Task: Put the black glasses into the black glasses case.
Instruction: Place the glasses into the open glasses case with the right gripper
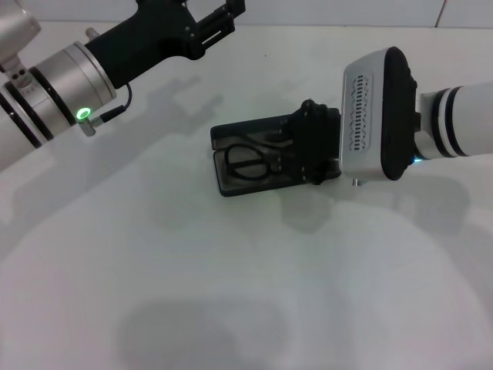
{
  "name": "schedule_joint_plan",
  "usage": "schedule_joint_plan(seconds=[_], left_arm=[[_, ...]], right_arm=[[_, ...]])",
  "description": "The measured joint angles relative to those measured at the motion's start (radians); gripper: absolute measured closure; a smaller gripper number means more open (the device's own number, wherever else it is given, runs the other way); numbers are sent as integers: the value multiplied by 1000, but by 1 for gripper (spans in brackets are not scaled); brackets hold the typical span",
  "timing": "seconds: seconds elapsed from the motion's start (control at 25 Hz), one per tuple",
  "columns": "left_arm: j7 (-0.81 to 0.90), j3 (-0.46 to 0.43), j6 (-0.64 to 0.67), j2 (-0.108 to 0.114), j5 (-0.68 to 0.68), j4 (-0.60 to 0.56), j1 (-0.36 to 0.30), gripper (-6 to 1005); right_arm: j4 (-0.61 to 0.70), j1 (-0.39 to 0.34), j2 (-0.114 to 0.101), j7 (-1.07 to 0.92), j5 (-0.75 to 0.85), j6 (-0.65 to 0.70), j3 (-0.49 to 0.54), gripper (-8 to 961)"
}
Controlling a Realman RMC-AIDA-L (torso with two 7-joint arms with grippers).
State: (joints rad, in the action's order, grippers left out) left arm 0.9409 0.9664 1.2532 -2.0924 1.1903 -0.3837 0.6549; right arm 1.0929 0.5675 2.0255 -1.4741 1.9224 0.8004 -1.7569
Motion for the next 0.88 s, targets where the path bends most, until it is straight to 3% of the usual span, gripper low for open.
schedule_joint_plan(seconds=[0.6, 0.72, 0.88], left_arm=[[-1, 0, 0, 0, -1, 0, 0, 366], [-1, 0, 0, 1, -1, 0, 0, 366], [5, 0, 0, 5, 19, 0, 0, 366]], right_arm=[[7, -2, -1, 2, -6, 53, 1, 728], [68, -45, -4, 3, -8, 56, 15, 723], [148, -126, -5, 27, -64, 161, 132, 703]])
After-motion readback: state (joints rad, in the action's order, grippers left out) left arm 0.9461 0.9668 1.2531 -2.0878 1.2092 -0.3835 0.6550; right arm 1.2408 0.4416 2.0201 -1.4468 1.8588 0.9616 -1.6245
